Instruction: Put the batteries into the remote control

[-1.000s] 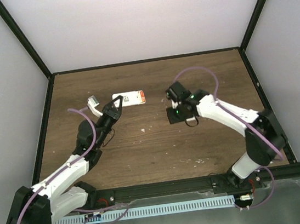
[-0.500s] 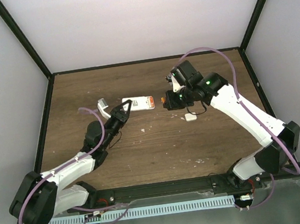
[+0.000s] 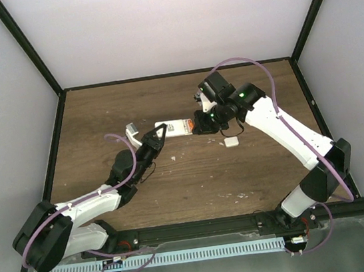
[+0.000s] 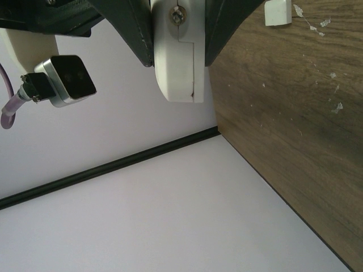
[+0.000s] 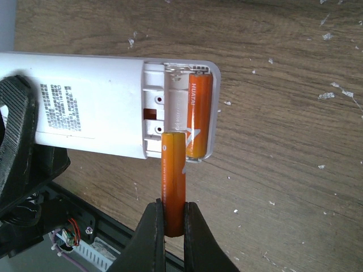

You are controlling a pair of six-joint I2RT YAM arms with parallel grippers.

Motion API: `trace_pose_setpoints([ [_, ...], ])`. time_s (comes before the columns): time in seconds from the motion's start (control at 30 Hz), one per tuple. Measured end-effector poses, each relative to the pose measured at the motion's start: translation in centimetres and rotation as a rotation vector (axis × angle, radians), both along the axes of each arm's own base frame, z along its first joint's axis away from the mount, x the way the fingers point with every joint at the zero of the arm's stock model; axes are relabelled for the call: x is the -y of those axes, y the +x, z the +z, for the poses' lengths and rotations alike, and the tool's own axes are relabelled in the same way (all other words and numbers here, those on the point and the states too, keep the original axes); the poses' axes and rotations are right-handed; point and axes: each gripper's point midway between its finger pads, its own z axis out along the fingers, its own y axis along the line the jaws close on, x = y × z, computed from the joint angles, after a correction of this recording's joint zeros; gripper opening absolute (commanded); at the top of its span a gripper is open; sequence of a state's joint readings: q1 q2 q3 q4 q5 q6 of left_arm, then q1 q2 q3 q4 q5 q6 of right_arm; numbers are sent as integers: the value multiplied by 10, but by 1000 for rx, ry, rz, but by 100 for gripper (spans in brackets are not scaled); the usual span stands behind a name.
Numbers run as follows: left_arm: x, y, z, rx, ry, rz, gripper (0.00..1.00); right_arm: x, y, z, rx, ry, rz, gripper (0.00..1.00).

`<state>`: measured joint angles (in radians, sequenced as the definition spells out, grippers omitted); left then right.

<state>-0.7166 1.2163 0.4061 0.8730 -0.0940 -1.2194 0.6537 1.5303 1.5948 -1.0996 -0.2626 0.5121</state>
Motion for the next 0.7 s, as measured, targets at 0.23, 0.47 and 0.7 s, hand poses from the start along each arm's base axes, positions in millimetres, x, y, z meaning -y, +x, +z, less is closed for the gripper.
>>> trace_pose_setpoints([
  [0.23,3,0,-2,-13,-4,9,0,-3,2,-14,-36,-24,5,1],
  [0.47,4,-1,-6,-26,3,18,0,-7,7,-25,-57,-47,6,1],
  [0.7,4,-1,-6,-29,2,26,0,-10,13,-25,-55,-53,5,1],
])
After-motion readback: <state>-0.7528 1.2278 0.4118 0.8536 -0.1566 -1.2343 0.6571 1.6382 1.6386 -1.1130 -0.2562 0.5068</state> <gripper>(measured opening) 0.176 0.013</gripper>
